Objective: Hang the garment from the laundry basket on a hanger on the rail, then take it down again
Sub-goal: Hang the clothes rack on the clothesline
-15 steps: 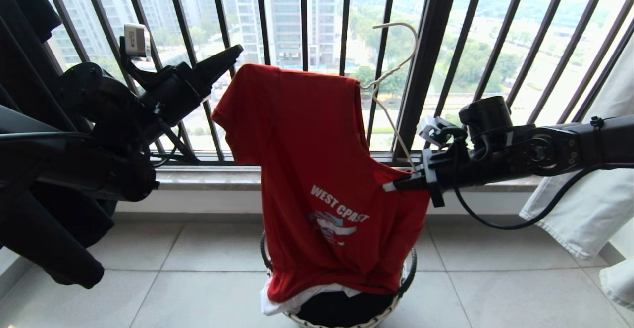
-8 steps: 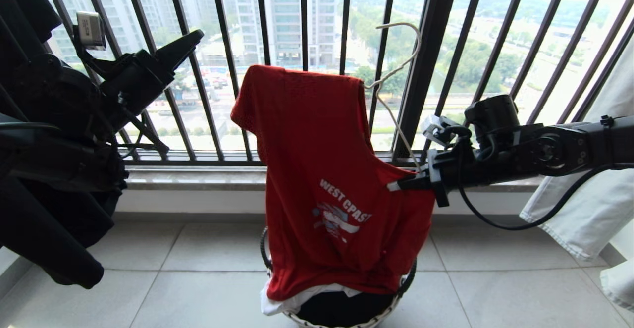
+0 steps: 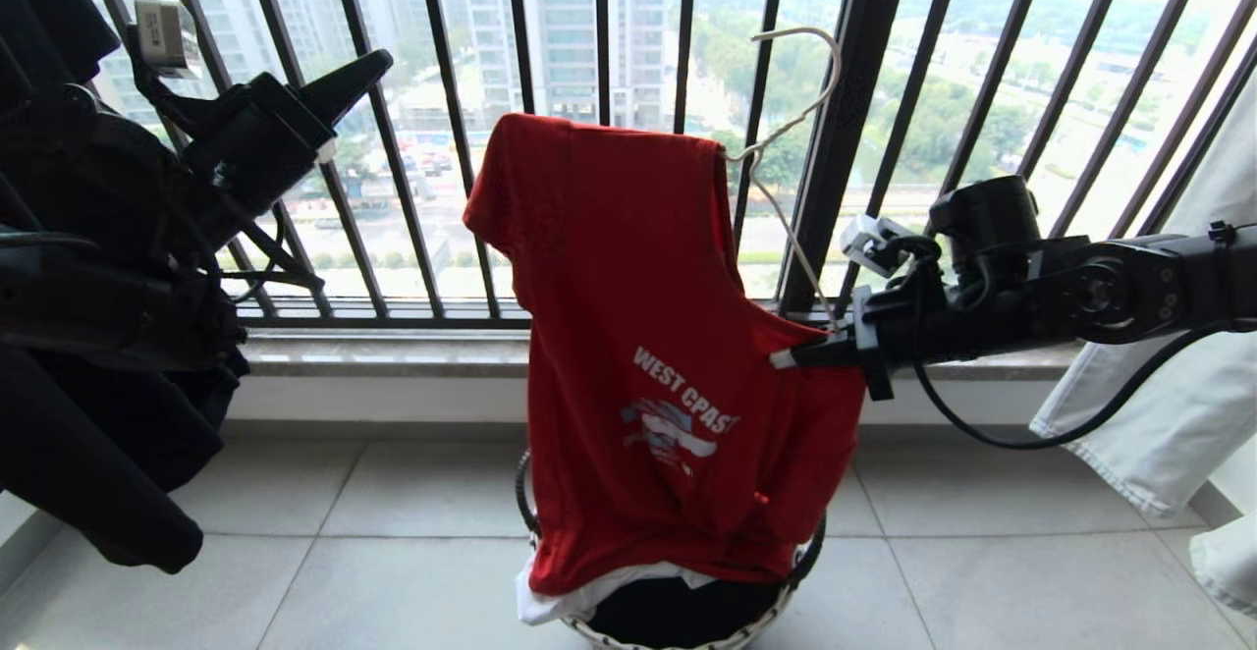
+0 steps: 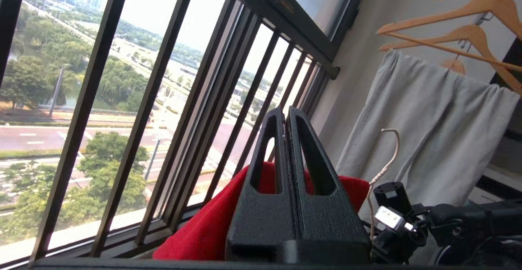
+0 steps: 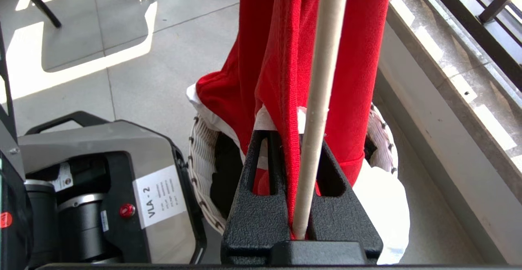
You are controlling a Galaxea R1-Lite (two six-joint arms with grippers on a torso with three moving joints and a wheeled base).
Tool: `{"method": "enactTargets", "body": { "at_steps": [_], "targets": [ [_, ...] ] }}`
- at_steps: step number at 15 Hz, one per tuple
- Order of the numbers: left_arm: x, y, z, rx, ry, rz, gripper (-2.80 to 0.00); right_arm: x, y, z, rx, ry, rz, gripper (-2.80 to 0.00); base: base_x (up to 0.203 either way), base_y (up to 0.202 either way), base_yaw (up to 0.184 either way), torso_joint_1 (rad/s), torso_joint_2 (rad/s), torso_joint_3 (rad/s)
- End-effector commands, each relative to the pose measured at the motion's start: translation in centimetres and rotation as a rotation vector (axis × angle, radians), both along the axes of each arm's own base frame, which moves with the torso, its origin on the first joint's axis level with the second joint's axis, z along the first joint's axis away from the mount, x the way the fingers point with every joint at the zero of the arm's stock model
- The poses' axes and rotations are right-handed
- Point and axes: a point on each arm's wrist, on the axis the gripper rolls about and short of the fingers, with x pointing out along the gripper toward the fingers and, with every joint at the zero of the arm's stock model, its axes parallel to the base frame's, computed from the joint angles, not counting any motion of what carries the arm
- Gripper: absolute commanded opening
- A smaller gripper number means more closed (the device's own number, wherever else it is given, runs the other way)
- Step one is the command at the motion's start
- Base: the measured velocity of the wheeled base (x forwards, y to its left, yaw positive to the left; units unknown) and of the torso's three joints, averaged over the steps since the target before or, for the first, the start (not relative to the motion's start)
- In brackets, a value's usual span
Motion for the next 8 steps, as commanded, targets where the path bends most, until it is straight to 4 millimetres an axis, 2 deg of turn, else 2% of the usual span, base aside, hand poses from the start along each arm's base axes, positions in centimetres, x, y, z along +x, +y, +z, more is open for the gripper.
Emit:
{"method": "enactTargets", "body": {
  "at_steps": [1,2,6,7,8],
  "targets": [
    [-3.4,-0.5,3.2,-0.059,0.000,-0.102,-2.80,-0.3,0.0,0.5,-0.002,-0.007,-0.016,-2.80,0.000,0.000,0.000,0.000,0.00,0.000],
    [-4.4,-1.1,3.8,-0.061,0.010,-0.146,-2.80,0.0,0.0,0.5,-0.008,-0.009,-0.034,-2.80,0.000,0.000,0.000,0.000,0.00,0.000],
    [-7.5,-0.7,1.3,-0.044,0.152,-0.162,-2.80,0.4,0.1,1.0,0.012,0.011,-0.081,-2.80,0.000,0.000,0.000,0.000,0.00,0.000],
    [-7.6,-0.6,1.3,-0.044,0.154,-0.162,-2.80,0.6,0.2,1.1,0.015,0.012,-0.084,-2.80,0.000,0.000,0.000,0.000,0.00,0.000],
    [-7.8,-0.5,2.3,-0.038,0.121,-0.169,-2.80,0.7,0.2,1.0,0.015,0.013,-0.084,-2.80,0.000,0.000,0.000,0.000,0.00,0.000]
  ]
}}
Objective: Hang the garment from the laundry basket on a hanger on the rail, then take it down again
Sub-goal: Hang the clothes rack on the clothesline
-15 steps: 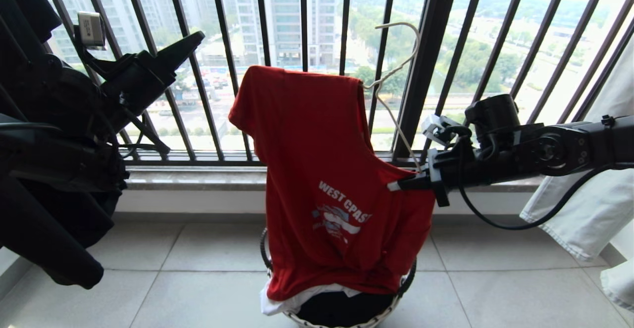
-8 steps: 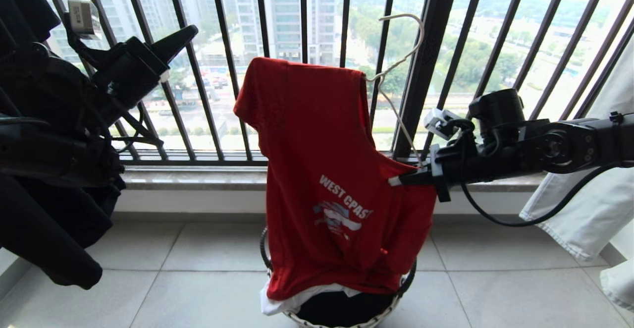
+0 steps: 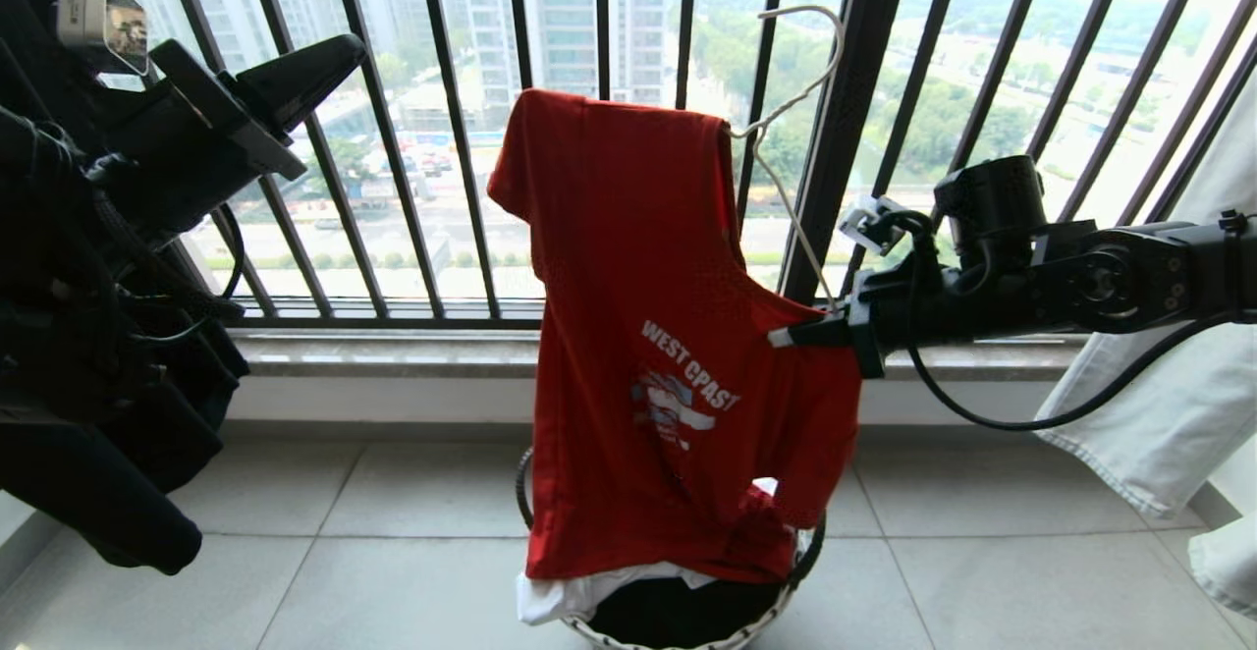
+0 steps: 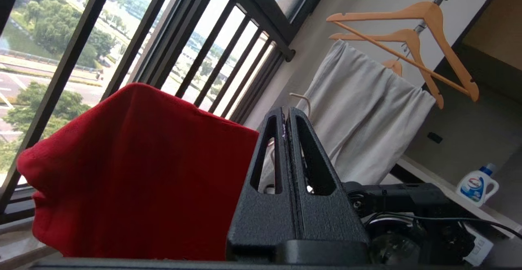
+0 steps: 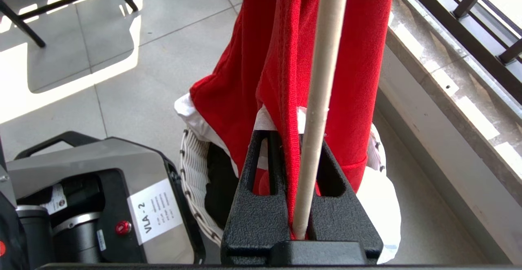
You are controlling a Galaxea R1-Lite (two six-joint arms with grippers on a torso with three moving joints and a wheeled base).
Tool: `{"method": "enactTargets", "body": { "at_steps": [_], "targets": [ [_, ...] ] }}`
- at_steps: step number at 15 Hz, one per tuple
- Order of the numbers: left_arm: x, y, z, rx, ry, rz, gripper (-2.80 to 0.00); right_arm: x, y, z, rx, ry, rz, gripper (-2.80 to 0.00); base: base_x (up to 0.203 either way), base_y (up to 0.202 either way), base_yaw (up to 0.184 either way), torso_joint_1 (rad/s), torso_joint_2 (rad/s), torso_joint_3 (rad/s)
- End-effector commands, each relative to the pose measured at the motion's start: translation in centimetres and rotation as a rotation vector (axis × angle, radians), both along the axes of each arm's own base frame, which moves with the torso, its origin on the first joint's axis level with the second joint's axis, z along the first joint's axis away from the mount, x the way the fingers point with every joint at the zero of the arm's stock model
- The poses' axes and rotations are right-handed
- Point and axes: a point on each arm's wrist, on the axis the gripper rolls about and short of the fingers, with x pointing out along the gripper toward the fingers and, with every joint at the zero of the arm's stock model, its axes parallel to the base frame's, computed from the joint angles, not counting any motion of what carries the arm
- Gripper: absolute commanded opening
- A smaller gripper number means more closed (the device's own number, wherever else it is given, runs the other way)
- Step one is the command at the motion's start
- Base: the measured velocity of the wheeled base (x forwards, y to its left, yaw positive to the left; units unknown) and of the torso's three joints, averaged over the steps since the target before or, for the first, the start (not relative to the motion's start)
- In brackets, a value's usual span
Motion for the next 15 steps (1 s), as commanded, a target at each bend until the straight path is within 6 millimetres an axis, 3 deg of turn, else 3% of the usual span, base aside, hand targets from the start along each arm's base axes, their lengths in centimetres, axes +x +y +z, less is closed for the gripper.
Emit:
{"method": "enactTargets", "body": {
  "at_steps": [1,3,5,7,11,15],
  "targets": [
    [-1.2,0.0,2.9,0.008,-0.104,-0.024,-2.80,0.3,0.1,-0.4,0.001,0.008,0.007,-2.80,0.000,0.000,0.000,0.000,0.00,0.000],
    [-1.0,-1.0,5.1,0.016,-0.168,-0.109,-2.80,0.7,0.1,-0.6,0.002,0.000,0.006,-2.80,0.000,0.000,0.000,0.000,0.00,0.000],
    [-1.1,-1.1,5.3,0.017,-0.160,-0.128,-2.80,0.6,0.0,-0.6,0.001,0.002,0.002,-2.80,0.000,0.000,0.000,0.000,0.00,0.000],
    [-1.7,1.5,3.8,0.017,-0.084,-0.041,-2.80,0.2,-0.1,-0.2,0.002,-0.005,0.001,-2.80,0.000,0.000,0.000,0.000,0.00,0.000],
    [-4.9,4.9,1.0,0.003,0.044,0.099,-2.80,-0.8,-0.2,0.8,-0.024,-0.032,-0.042,-2.80,0.000,0.000,0.000,0.147,-0.10,-0.042],
    [-5.0,5.2,0.7,0.004,0.054,0.108,-2.80,-1.3,-0.4,1.3,-0.039,-0.044,-0.070,-2.80,0.000,0.000,0.000,0.266,-0.31,-0.234]
  ]
}}
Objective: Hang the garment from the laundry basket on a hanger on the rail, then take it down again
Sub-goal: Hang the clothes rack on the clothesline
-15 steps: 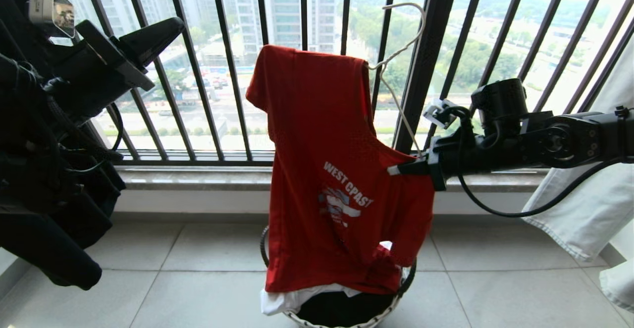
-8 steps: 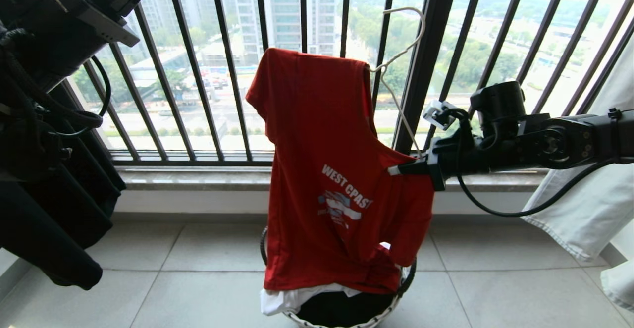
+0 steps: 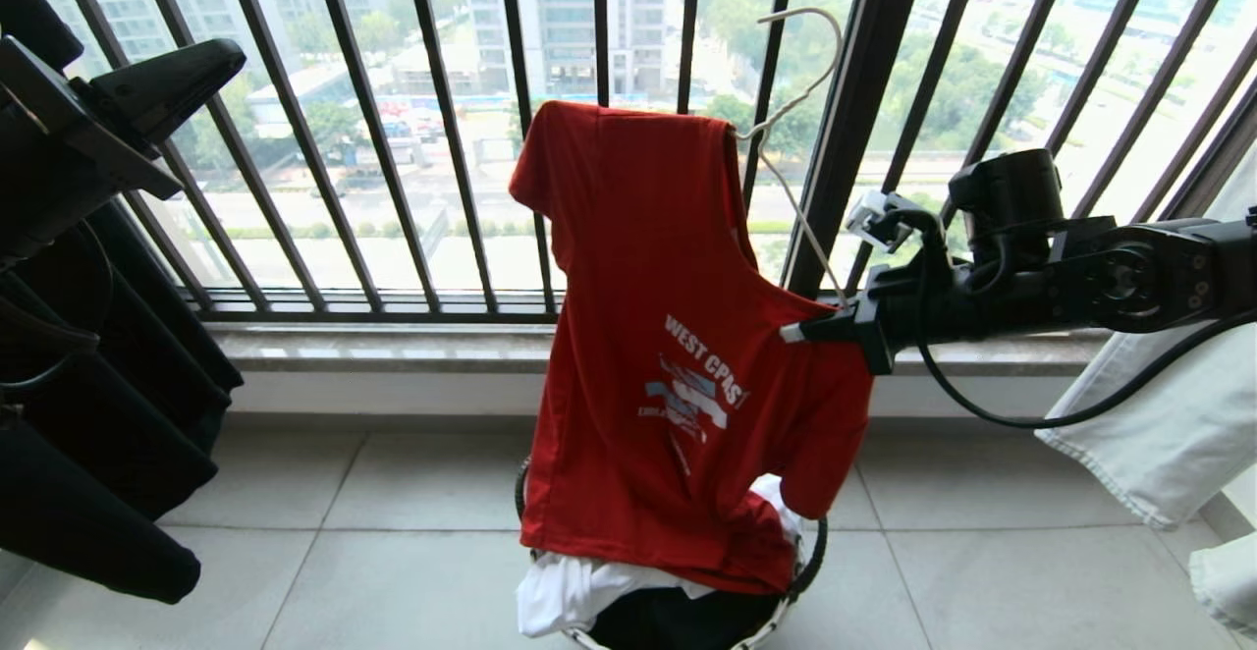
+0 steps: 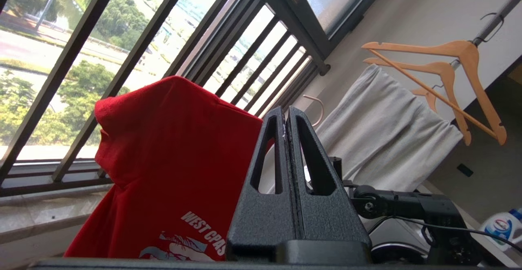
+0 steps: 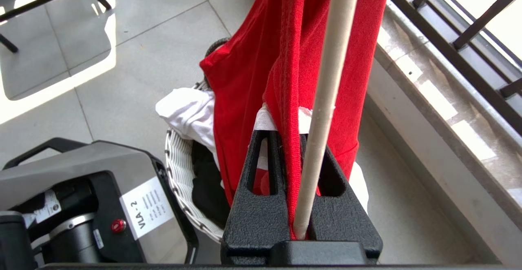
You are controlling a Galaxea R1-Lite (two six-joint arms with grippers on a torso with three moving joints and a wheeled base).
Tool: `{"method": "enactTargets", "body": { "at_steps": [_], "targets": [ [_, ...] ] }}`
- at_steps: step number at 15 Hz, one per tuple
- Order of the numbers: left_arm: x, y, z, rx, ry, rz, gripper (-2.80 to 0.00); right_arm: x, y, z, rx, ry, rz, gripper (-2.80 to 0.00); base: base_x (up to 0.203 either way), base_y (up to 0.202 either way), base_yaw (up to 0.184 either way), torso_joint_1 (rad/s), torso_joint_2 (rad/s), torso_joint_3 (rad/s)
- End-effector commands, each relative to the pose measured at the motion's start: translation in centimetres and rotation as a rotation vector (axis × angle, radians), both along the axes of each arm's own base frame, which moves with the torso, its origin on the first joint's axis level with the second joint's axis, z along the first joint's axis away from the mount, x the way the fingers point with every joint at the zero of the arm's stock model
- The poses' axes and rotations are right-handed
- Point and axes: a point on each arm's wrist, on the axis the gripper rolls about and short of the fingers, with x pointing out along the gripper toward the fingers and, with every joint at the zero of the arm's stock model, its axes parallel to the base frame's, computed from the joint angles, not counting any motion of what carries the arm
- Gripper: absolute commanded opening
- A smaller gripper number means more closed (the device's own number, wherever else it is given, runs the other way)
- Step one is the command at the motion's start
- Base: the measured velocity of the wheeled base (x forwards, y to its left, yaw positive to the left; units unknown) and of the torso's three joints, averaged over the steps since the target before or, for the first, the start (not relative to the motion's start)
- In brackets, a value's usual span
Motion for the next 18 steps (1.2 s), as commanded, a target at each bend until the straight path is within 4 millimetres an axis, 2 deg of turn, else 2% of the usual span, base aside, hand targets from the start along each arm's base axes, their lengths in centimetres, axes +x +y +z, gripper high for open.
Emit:
{"method": "enactTargets", "body": {
  "at_steps": [1,5,11,18],
  "targets": [
    [-0.4,0.0,0.6,0.005,-0.027,-0.001,-2.80,-0.6,-0.1,0.5,0.001,-0.011,0.002,-2.80,0.000,0.000,0.000,0.168,-0.71,-0.132],
    [-1.1,-0.1,1.1,0.009,-0.045,-0.002,-2.80,-1.3,0.1,1.1,0.004,-0.026,0.010,-2.80,0.000,0.000,0.000,0.159,-0.45,-0.150],
    [-1.4,-0.2,1.2,0.010,-0.050,-0.002,-2.80,-1.8,0.1,0.8,0.001,-0.014,0.015,-2.80,0.000,0.000,0.000,0.158,-0.47,-0.215],
    [-1.6,-0.2,1.3,0.009,-0.054,0.000,-2.80,-2.1,0.1,0.4,-0.002,-0.002,0.015,-2.80,0.000,0.000,0.000,0.346,-0.50,-0.244]
  ]
}}
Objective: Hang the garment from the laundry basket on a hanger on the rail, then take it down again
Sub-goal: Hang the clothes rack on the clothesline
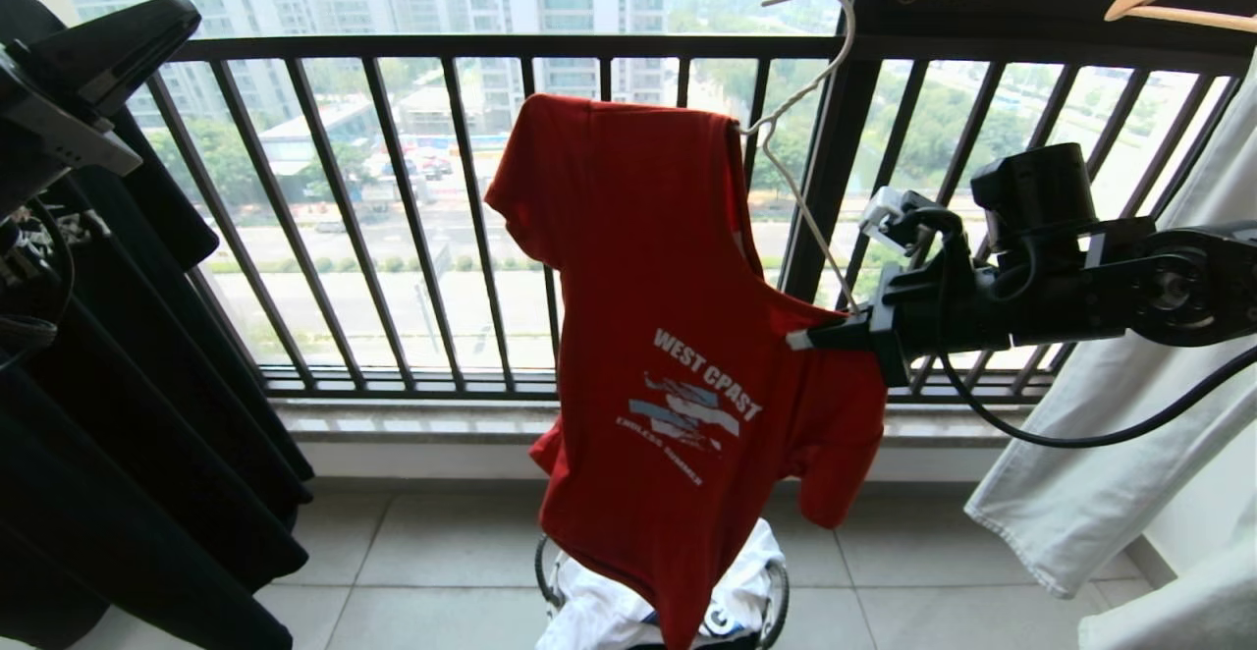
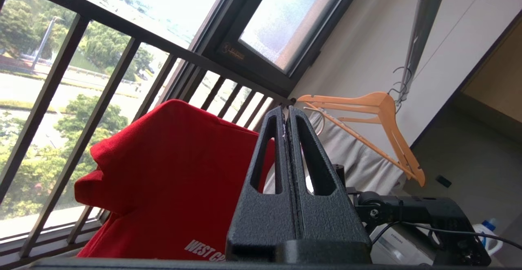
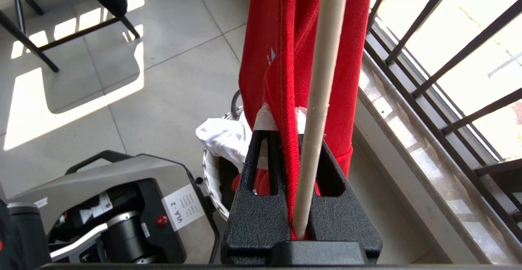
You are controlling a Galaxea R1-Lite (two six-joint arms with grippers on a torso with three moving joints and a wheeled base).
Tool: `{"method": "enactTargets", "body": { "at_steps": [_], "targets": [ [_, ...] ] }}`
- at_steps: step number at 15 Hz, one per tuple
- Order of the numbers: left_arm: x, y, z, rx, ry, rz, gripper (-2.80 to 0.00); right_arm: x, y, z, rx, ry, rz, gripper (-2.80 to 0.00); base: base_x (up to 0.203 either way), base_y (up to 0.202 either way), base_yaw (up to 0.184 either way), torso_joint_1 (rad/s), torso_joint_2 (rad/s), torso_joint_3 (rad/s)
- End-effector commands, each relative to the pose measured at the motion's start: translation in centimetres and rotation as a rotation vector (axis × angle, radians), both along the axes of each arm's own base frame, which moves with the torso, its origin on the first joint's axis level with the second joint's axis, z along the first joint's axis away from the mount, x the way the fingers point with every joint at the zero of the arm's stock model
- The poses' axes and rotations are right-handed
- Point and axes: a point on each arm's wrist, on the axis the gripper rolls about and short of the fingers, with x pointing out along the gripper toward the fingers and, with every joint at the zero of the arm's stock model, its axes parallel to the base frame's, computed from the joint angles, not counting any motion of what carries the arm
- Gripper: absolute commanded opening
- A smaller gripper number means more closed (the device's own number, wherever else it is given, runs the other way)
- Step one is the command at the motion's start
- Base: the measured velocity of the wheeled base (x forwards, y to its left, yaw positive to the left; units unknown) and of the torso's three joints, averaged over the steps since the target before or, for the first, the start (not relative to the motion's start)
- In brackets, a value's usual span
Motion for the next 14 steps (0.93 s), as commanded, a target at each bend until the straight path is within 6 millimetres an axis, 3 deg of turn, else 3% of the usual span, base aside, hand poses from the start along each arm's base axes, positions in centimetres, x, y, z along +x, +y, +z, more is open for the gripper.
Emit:
{"method": "enactTargets", "body": {
  "at_steps": [1,11,14],
  "targets": [
    [-0.2,0.0,0.1,0.002,-0.006,-0.007,-2.80,-0.1,0.0,-0.2,-0.001,0.005,0.004,-2.80,0.000,0.000,0.000,0.274,-0.53,-0.250],
    [-0.2,-0.1,0.1,0.002,-0.007,-0.007,-2.80,-0.8,-0.3,-2.9,0.001,0.017,-0.004,-2.80,0.000,0.000,0.000,0.300,-0.58,-0.279],
    [-0.1,-0.1,0.1,0.002,-0.004,-0.008,-2.80,-1.6,-0.4,-2.6,0.029,0.049,-0.020,-2.80,0.000,0.000,0.000,0.131,-0.25,-0.114]
  ]
}}
